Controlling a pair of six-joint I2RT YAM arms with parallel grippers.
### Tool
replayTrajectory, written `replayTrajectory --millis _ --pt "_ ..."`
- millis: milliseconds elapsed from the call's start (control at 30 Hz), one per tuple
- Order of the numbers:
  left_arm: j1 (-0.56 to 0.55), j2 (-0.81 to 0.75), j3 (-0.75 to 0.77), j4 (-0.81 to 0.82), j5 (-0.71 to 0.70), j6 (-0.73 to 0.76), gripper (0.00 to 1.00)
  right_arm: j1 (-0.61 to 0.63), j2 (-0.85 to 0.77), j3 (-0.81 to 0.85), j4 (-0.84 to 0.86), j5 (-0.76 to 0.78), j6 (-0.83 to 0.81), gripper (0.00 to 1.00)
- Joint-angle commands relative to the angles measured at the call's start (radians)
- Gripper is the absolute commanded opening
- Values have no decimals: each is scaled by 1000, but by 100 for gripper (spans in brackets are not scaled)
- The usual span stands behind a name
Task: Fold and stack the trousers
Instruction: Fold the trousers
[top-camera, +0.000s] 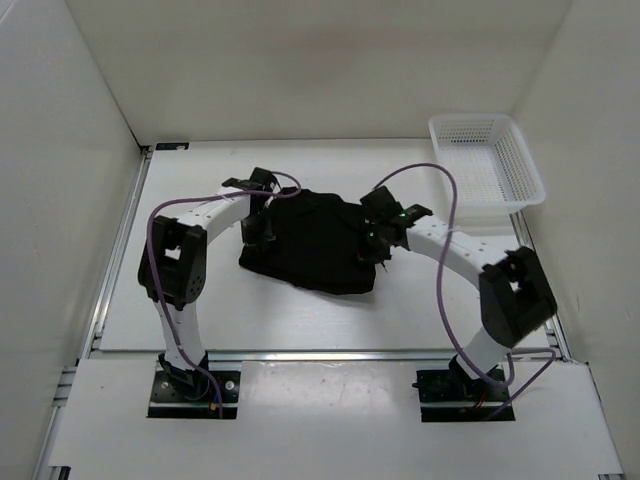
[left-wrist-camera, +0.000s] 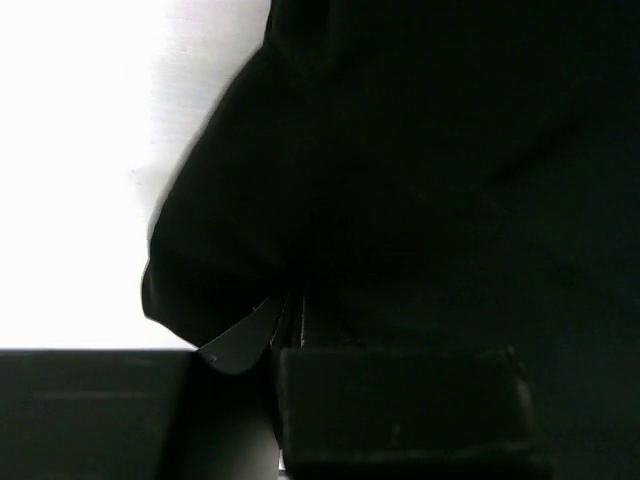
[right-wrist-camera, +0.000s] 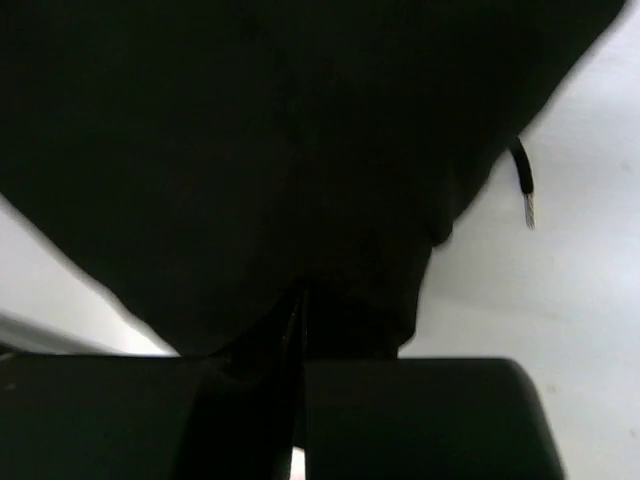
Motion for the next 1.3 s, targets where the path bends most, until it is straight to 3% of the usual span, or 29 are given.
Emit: replayTrajectory --millis 0,200,367,433,500,533,567,600,633,700,800,967,1267 --pt "-12 -13 -38 55 21 -8 14 11 98 76 68 31 8 0" --pt "-63 -129 -190 64 62 -38 12 -61 261 133 68 79 -12 0" --pt "-84 -273 -218 17 86 -51 15 -106 167 133 19 115 -46 0" --pt "-84 -312 -151 -29 72 -41 21 -106 62 162 -52 164 -75 14" --pt "-95 -333 -34 -120 34 -11 27 -106 -52 206 -105 235 -84 38" --pt "-95 -344 12 -152 20 -11 33 -106 -93 219 -148 258 -99 71" --pt "-95 -364 56 -183 4 3 53 -106 -132 229 -168 278 -113 83" --pt "-104 -376 143 -235 -25 14 66 -121 -210 239 -184 292 -113 96" --pt "-104 -387 185 -261 -43 14 76 -133 -251 239 -199 304 -127 100" --pt "-104 -425 260 -298 -89 14 86 -176 -367 239 -236 327 -127 100" --pt "-104 -509 337 -312 -115 14 87 -230 -501 214 -288 406 -136 100" --pt "-104 -692 273 -234 -149 -12 87 -262 -630 162 -368 559 -136 100" --pt "-104 -824 227 -250 -207 -31 90 -284 -756 96 -394 554 -98 100"
